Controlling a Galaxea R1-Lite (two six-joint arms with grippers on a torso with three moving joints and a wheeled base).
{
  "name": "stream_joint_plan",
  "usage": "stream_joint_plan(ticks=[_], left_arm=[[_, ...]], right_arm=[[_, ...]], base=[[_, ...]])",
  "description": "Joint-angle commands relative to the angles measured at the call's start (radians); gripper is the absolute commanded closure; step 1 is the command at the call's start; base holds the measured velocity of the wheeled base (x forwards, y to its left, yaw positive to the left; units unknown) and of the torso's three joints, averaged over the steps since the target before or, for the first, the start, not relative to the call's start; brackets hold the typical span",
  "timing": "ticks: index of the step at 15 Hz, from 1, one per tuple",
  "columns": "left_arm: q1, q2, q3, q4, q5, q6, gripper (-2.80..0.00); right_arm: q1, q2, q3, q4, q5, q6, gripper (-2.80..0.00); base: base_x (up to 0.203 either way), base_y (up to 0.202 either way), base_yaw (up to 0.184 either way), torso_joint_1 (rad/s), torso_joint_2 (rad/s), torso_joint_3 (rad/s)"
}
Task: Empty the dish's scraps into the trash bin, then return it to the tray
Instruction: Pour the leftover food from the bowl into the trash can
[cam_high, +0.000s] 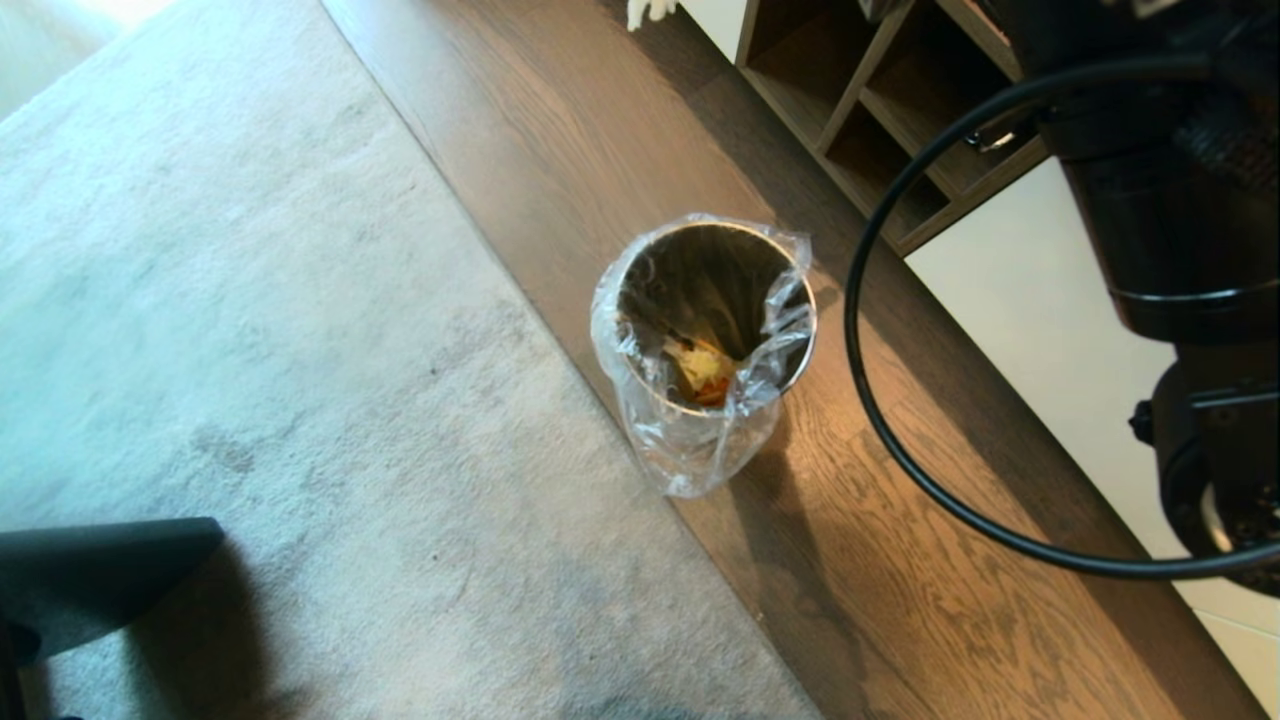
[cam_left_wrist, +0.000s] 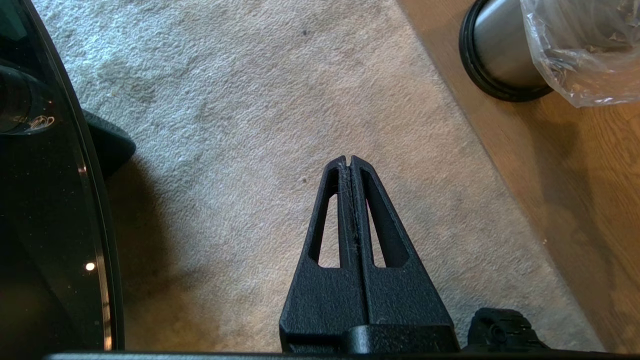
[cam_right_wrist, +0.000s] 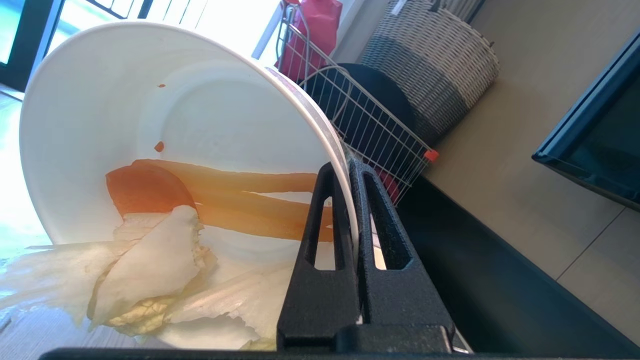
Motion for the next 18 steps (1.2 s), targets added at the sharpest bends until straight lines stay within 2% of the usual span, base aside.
stream_joint_plan(ticks=[1,13,15,18], left_arm=[[0.000,0.000,0.000,-0.001,0.001,-0.001,0.00],[0.000,0.000,0.000,-0.001,0.001,-0.001,0.00],[0.000,0.000,0.000,-0.001,0.001,-0.001,0.00],[0.000,0.000,0.000,-0.001,0.001,-0.001,0.00]], right_arm=[[0.001,0.004,-0.011,-0.043,0.002,-0.005,0.00],[0.018,0.004,-0.056,-0.043,0.006,0.039,0.00],[0.018,0.006,-0.092,-0.043,0.058,0.041,0.00],[0.018,0.005,-0.098,-0.043,0.065,0.043,0.00]], base=[[0.000,0.000,0.000,0.000,0.00,0.000],[0.000,0.000,0.000,0.000,0.00,0.000],[0.000,0.000,0.000,0.000,0.00,0.000],[0.000,0.000,0.000,0.000,0.00,0.000]])
